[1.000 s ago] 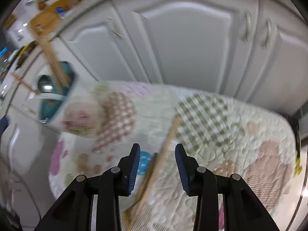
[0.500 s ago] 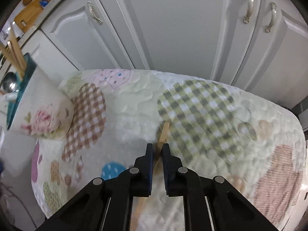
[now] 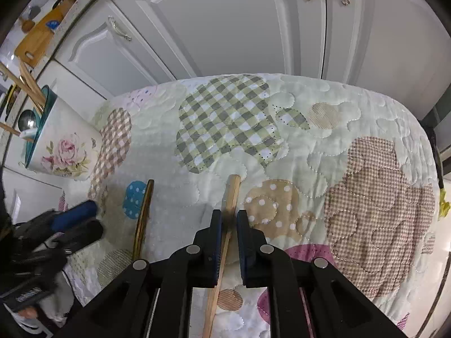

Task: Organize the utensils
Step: 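Grasp the gold fork with the left tool while the right tool grasps a chopstick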

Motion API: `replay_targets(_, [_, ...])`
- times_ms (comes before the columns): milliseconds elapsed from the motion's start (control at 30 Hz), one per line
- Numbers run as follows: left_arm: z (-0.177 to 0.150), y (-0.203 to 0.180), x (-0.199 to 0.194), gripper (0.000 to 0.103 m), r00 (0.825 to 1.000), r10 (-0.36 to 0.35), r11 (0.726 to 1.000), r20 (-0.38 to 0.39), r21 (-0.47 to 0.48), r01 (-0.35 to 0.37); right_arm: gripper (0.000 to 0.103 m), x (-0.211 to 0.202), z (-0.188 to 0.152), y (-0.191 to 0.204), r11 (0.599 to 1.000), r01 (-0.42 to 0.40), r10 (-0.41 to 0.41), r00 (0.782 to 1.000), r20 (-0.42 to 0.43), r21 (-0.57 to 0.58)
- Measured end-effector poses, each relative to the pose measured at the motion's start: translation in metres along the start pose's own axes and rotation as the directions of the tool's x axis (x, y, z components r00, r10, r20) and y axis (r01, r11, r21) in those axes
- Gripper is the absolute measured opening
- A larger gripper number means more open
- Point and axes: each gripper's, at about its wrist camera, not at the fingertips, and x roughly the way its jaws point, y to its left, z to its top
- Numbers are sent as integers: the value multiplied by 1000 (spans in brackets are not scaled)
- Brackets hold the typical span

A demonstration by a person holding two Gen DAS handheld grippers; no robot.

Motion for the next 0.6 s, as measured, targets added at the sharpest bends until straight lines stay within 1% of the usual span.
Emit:
replay_targets(267, [12, -6, 29, 37, 999, 18, 999, -42, 38, -16, 11, 5, 3, 1, 1000, -13, 13, 1000, -5, -2])
replay_targets(367, [16, -8, 38, 36, 997, 47, 998, -56, 51, -44, 11, 7, 4, 1, 1000, -26, 26, 1000, -4, 4])
replay_targets(433, [17, -8, 41, 36, 998, 52, 997, -47, 57, -50, 12, 7, 4, -1, 999, -34, 35, 999, -5, 11])
replay_targets(500, [18, -9, 42, 31, 997, 61, 996, -43, 65, -58, 13, 6, 3, -3, 999, -40, 40, 999, -6, 16])
replay_targets(567, [19, -10, 45, 19, 996, 77, 995, -38, 73, -75, 18, 4, 4, -2, 999, -41, 41, 999, -9, 9])
replay_targets(600, [20, -11, 48, 16, 996, 84, 994, -36, 79, -81, 20, 5, 5, -1, 999, -40, 40, 999, -11, 4])
